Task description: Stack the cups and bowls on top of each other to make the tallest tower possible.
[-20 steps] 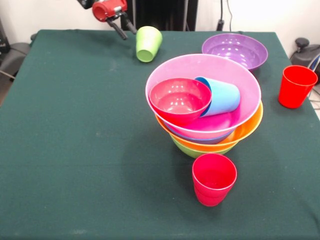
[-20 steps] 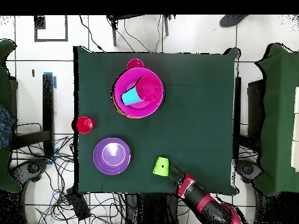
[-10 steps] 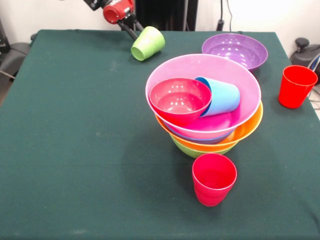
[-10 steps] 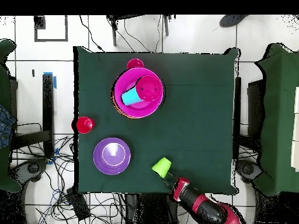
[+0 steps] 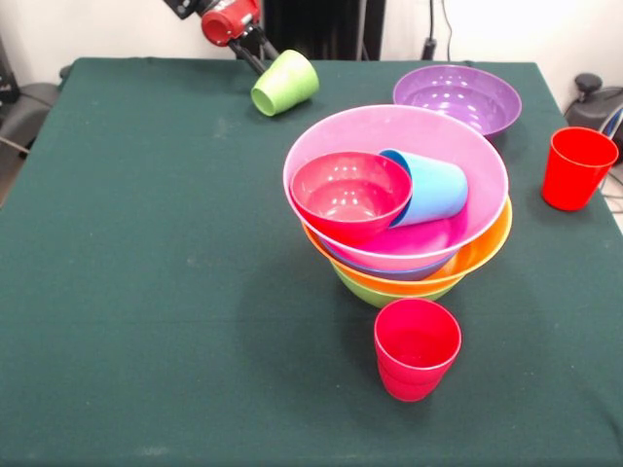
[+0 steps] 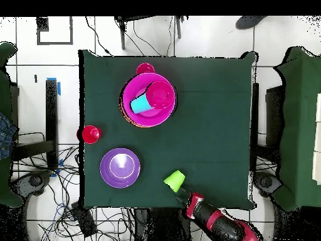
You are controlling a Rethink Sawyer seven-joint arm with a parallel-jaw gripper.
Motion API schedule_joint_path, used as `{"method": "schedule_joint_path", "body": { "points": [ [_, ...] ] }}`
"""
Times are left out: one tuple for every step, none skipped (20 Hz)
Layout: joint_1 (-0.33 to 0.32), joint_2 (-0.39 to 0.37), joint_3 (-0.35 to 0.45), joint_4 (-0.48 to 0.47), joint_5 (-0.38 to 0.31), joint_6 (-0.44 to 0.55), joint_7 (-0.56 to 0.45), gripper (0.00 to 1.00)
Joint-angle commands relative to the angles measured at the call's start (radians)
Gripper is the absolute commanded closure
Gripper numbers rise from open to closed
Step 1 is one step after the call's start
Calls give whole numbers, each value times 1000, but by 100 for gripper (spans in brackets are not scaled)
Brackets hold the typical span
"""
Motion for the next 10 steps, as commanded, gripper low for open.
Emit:
{"method": "schedule_joint_path", "body": {
  "points": [
    [84,1,-31,-149,31,-52,154,0],
    [72,12,-22,-147,33,-56,137,0],
    [61,23,-18,-146,33,-57,120,0],
    [48,36,-10,-143,34,-61,103,0],
    [41,42,-6,-139,36,-64,97,0],
    [21,65,7,-134,36,-69,67,0],
    [0,89,20,-128,35,-73,37,0],
    [-26,127,37,-128,25,-85,-11,0],
    [-32,142,41,-130,24,-97,-9,0],
    [-23,153,34,-138,36,-133,67,0]
  ]
}}
